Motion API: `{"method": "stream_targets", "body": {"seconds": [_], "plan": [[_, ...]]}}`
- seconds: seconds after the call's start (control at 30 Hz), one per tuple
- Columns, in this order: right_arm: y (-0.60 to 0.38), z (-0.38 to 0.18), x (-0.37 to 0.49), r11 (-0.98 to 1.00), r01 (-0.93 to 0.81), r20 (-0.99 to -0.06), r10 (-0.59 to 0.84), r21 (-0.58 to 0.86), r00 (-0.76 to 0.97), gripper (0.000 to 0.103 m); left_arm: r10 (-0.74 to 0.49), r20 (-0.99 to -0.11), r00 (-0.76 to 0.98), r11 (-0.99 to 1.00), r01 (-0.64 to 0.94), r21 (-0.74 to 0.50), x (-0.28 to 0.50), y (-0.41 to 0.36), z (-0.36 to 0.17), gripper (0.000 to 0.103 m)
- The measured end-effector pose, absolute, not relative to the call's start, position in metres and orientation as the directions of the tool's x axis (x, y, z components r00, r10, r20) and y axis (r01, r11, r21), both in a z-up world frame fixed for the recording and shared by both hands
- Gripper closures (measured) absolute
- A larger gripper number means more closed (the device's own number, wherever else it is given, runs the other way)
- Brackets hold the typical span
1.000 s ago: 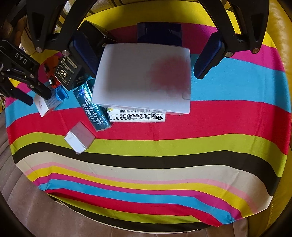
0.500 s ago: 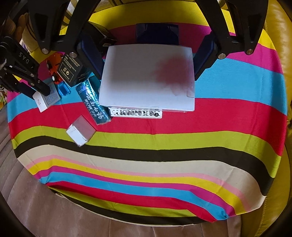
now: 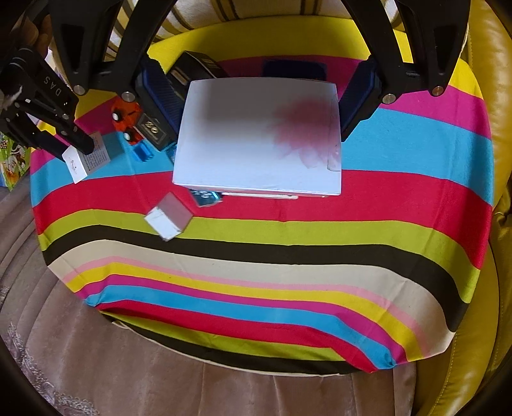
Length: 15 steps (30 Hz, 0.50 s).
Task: Organize rigid objects
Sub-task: 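Carry both held boxes over the purple-rimmed box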
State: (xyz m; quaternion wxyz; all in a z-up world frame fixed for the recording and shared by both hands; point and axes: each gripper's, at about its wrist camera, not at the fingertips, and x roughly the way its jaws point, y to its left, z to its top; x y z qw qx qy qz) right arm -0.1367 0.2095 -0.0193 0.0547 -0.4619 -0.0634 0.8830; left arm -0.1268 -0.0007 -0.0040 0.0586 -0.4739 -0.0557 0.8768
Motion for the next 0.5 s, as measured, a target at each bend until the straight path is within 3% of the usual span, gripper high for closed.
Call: {"method": "stream_targets", "body": {"seconds": [0.5], "plan": [[0.236, 0.002, -0.084, -0.985, -0.098, -0.794, 0.170, -0.139, -0.584, 0.055, 0.230, -0.800, -0.554, -0.973, -0.151, -0.176, -0.092, 0.047, 0.016, 0.011]]}}
